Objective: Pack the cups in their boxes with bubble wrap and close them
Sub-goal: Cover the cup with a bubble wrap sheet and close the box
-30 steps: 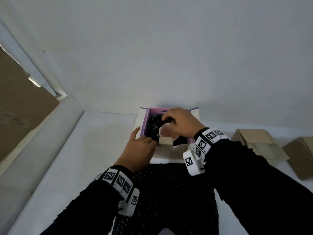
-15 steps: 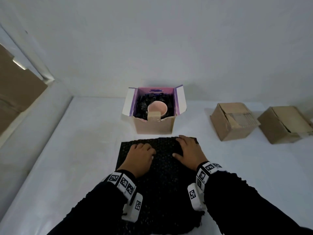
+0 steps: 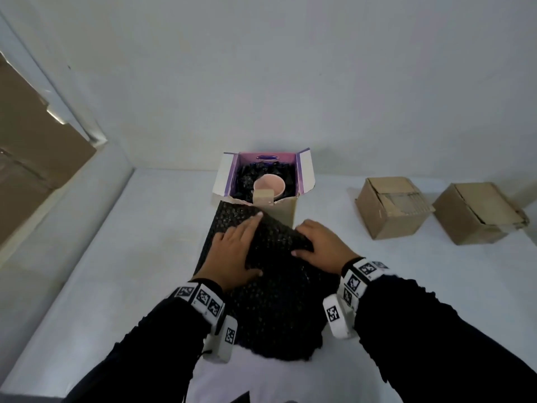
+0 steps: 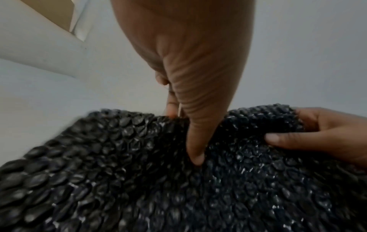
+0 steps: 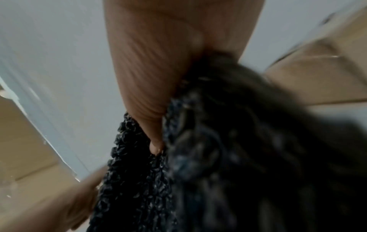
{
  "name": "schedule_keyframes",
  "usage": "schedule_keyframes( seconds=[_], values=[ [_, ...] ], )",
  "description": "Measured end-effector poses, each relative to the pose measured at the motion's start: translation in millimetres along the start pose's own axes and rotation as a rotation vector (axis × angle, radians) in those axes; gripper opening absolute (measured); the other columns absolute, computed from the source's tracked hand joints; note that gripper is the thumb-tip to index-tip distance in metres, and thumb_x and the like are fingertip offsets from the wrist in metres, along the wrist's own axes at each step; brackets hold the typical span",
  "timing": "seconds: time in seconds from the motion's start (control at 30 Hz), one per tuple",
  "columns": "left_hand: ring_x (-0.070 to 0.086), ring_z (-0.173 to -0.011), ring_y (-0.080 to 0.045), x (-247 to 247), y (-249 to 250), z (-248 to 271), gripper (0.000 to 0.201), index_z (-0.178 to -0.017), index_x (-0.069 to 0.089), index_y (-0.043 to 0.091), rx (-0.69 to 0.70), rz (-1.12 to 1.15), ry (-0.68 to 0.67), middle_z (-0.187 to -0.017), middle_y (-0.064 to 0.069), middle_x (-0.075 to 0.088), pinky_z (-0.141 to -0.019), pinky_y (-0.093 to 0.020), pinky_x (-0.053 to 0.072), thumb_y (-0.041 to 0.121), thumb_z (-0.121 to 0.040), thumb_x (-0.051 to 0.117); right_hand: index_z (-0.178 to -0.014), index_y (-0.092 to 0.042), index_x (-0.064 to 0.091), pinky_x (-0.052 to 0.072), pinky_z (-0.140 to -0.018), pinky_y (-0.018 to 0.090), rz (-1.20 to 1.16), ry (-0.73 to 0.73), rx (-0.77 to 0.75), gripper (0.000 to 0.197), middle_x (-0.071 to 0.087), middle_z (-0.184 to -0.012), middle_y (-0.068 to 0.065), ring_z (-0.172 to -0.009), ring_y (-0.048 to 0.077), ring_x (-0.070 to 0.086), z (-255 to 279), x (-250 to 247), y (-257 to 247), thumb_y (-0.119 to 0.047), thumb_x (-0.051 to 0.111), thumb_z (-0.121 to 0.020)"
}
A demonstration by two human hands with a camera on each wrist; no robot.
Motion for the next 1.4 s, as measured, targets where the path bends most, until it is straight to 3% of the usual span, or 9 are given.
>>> schedule_keyframes(
  seconds=[0.1, 0.23, 0.37, 0.5, 0.83, 0.97, 1.13, 1.27, 1.4],
  values=[
    [0.061, -0.104, -0.025, -21, -7, -12, 0.105, -0.153, 0.002, 0.03, -0.109, -0.039, -0.057, -0.113, 0.002, 0.066, -0.081, -0.038, 0.043, 0.052, -0.075, 0.07, -0.098, -0.019, 0.062, 0.042, -0.074, 0.029, -0.04, 0.161, -0.072, 0.023, 0.053, -0.091, -0.01, -0.09, 0.019, 0.058, -12, -36, -21, -0.027, 0.075, -0.081],
    [0.062, -0.098, -0.026, -58, -11, -18, 0.034, -0.114, 0.062, 0.027, -0.163, -0.016, 0.036, -0.104, 0.0, 0.059, -0.073, -0.035, 0.05, 0.045, -0.086, 0.058, -0.097, -0.018, 0.061, 0.042, -0.074, 0.034, 0.271, 0.29, -0.133, 0.028, 0.056, -0.093, -0.003, -0.095, 0.024, 0.051, -24, -80, -45, -0.035, 0.074, -0.079],
    [0.058, -0.082, -0.033, -100, -10, -25, 0.025, -0.105, 0.044, 0.022, -0.206, 0.114, 0.172, -0.094, -0.005, 0.06, -0.062, -0.034, 0.038, 0.031, -0.085, 0.056, -0.118, -0.02, 0.048, 0.044, -0.064, 0.036, 0.471, 0.281, 0.061, 0.035, 0.049, -0.11, 0.008, -0.089, 0.033, 0.056, -37, -110, -63, -0.037, 0.058, -0.089],
    [0.052, -0.058, -0.025, -138, -12, -40, 0.054, -0.135, 0.029, 0.028, -0.118, 0.209, 0.179, -0.066, -0.002, 0.055, -0.051, -0.033, 0.034, 0.014, -0.087, 0.049, -0.112, -0.015, 0.041, 0.042, -0.058, 0.037, 0.207, 0.272, 0.078, 0.02, 0.058, -0.085, 0.01, -0.07, 0.032, 0.056, -52, -134, -83, -0.016, 0.047, -0.093],
    [0.052, -0.103, -0.022, -187, -17, -88, 0.059, -0.128, 0.044, 0.01, 0.109, 0.319, 0.573, -0.131, -0.005, 0.038, -0.084, -0.032, 0.048, 0.027, -0.074, 0.063, -0.104, -0.013, 0.051, 0.046, -0.071, 0.035, -0.126, 0.731, -0.071, 0.035, 0.058, -0.101, 0.007, -0.086, 0.024, 0.054, -84, -186, -102, 0.008, 0.048, -0.077],
    [0.058, -0.079, -0.021, -186, -18, -108, 0.067, -0.131, 0.038, 0.022, 0.11, 0.245, 0.545, -0.127, 0.0, 0.043, -0.067, -0.037, 0.055, 0.03, -0.073, 0.07, -0.094, -0.013, 0.053, 0.035, -0.064, 0.031, -0.005, 0.841, -0.107, 0.035, 0.052, -0.095, 0.002, -0.086, 0.021, 0.047, -96, -187, -81, 0.009, 0.058, -0.068],
    [0.061, -0.084, -0.025, -163, -31, -135, 0.085, -0.138, 0.034, 0.042, -0.054, -0.033, 0.3, -0.118, 0.003, 0.045, -0.064, -0.032, 0.05, 0.057, -0.066, 0.077, -0.088, -0.011, 0.056, 0.041, -0.065, 0.043, 0.23, 0.787, -0.025, 0.022, 0.051, -0.094, 0.01, -0.089, 0.029, 0.043, -113, -162, -41, 0.002, 0.058, -0.071],
    [0.06, -0.082, -0.022, -136, -45, -147, 0.046, -0.1, 0.066, 0.024, -0.09, -0.044, 0.158, -0.118, 0.005, 0.038, -0.066, -0.033, 0.05, 0.056, -0.069, 0.076, -0.101, -0.021, 0.048, 0.032, -0.076, 0.036, 0.332, 0.441, 0.092, 0.047, 0.038, -0.105, 0.004, -0.095, 0.023, 0.034, -118, -132, -17, -0.045, 0.059, -0.062],
    [0.06, -0.076, -0.025, -111, -56, -151, 0.039, -0.099, 0.065, 0.014, -0.08, -0.016, 0.194, -0.119, 0.0, 0.039, -0.061, -0.033, 0.049, 0.043, -0.074, 0.078, -0.111, -0.025, 0.043, 0.023, -0.082, 0.037, 0.373, 0.173, 0.16, 0.062, 0.032, -0.112, 0.001, -0.102, 0.021, 0.028, -122, -106, -7, -0.06, 0.034, -0.062]
  ],
)
Point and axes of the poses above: each hand's wrist, its own z-axis away from the middle knuckle, its own x-axis out of the palm, y = z × x, the point moved 1 cm from there along -z, towards the middle knuckle
